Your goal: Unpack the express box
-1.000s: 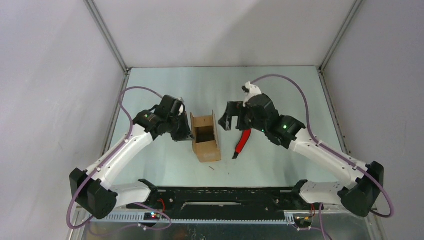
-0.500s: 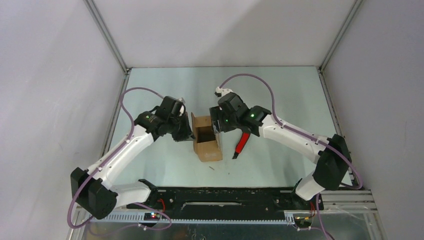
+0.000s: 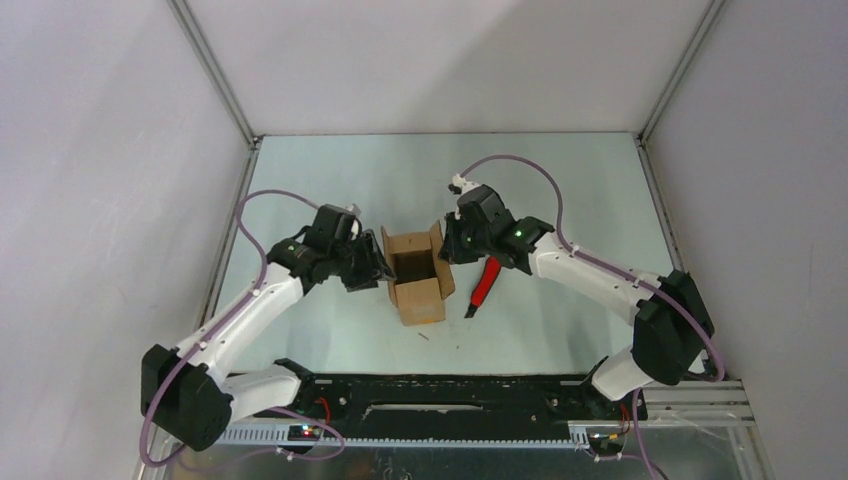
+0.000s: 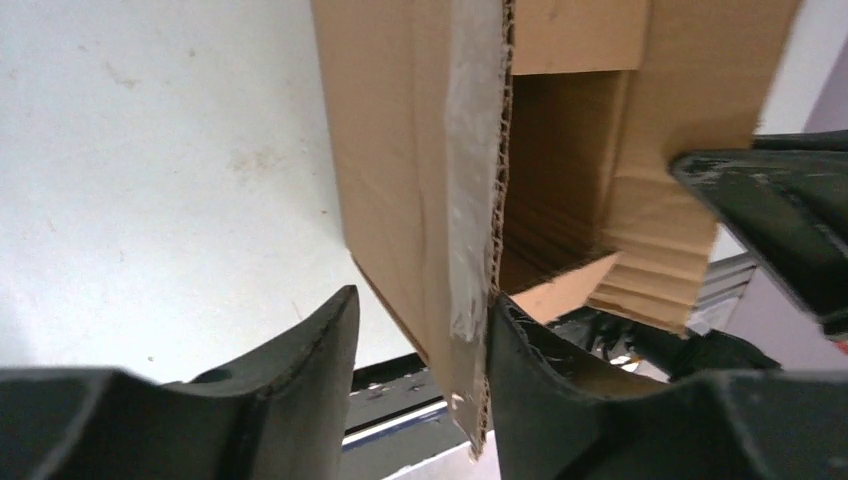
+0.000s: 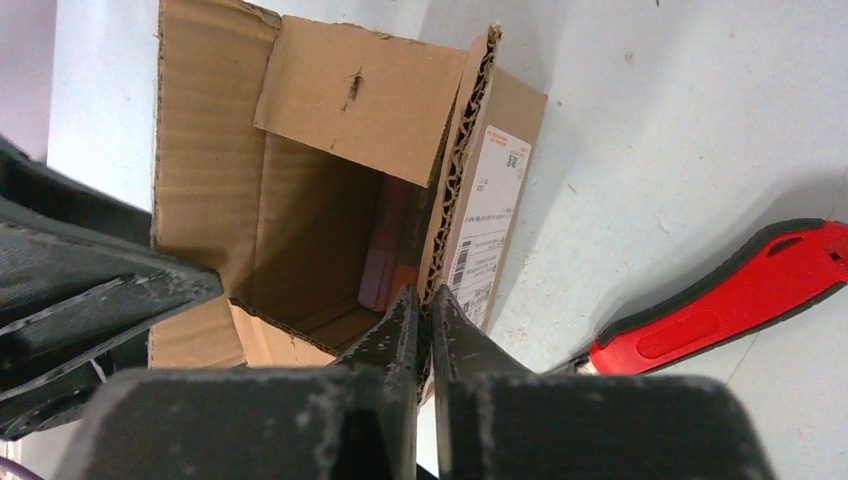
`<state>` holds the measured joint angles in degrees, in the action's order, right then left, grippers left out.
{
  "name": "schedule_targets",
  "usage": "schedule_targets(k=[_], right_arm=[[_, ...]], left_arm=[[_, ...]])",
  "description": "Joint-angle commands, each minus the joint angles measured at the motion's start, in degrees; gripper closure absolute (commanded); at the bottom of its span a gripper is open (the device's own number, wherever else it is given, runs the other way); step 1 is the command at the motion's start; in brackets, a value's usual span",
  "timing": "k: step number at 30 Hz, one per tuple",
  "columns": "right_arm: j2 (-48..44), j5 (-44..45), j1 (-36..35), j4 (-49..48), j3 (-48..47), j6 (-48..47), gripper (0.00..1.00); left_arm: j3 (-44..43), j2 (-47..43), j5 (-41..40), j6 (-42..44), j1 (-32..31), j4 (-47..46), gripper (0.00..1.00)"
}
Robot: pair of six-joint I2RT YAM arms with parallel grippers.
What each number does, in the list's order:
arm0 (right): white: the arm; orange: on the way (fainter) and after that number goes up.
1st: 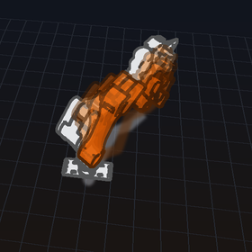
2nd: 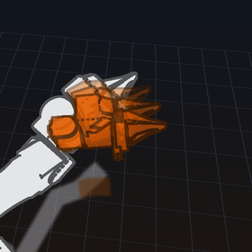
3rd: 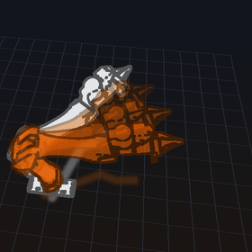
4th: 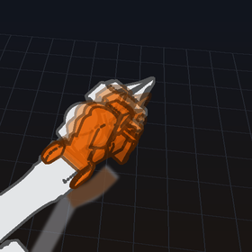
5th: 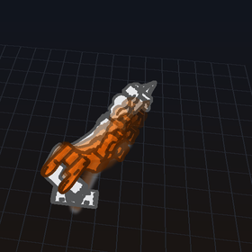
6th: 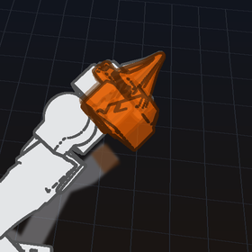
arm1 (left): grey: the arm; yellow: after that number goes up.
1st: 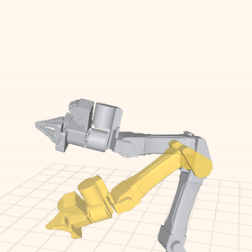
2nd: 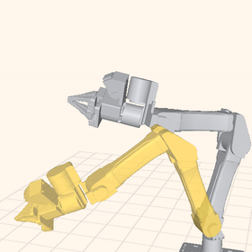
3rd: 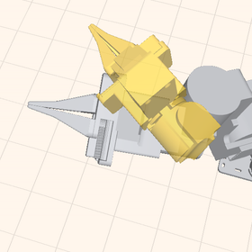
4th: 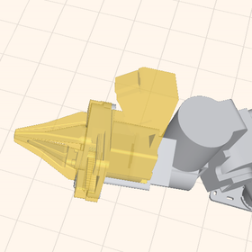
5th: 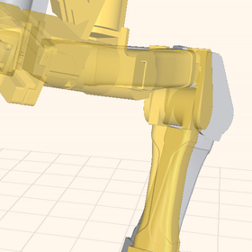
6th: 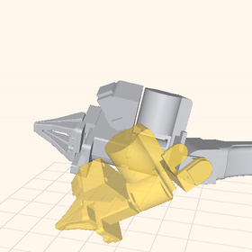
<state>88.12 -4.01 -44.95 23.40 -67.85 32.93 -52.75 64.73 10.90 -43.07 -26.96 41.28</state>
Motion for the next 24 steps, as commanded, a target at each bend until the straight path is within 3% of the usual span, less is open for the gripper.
schedule_targets(k=[1, 3, 6, 16, 21, 24], right_arm=[[-0.94, -2.8, 0.1, -2.12, 3.28, 0.22, 1.0], [-1.06, -3.17, 0.02, -3.04, 3.89, 0.16, 1.0], [-1.23, -3.4, -0.14, -4.37, 4.78, -0.19, 1.0], [-4.74, -9.99, 2.29, -15.44, 12.73, 0.23, 1.0], [-4.21, -11.93, 3.16, -17.95, 13.5, -0.16, 1.0], [-4.01, -12.24, 3.31, -19.9, 13.58, 0.41, 1.0]], left_arm=[[3.19, 0.72, -2.35, -0.39, 1.7, -0.65, 0.44], [2.68, 1.39, -2.95, -0.59, 2.16, -0.7, 0.38], [1.59, 2.76, -4.69, -1.24, 3.06, -0.24, 0.37], [-7.98, 10.82, -9.82, -0.6, 7.22, -0.03, 0.44], [-11.22, 11.23, -8.7, 1.04, 7.27, -0.22, 0.69], [-12.78, 10.66, -8.96, 2.81, 7.25, 0.66, 0.94]])
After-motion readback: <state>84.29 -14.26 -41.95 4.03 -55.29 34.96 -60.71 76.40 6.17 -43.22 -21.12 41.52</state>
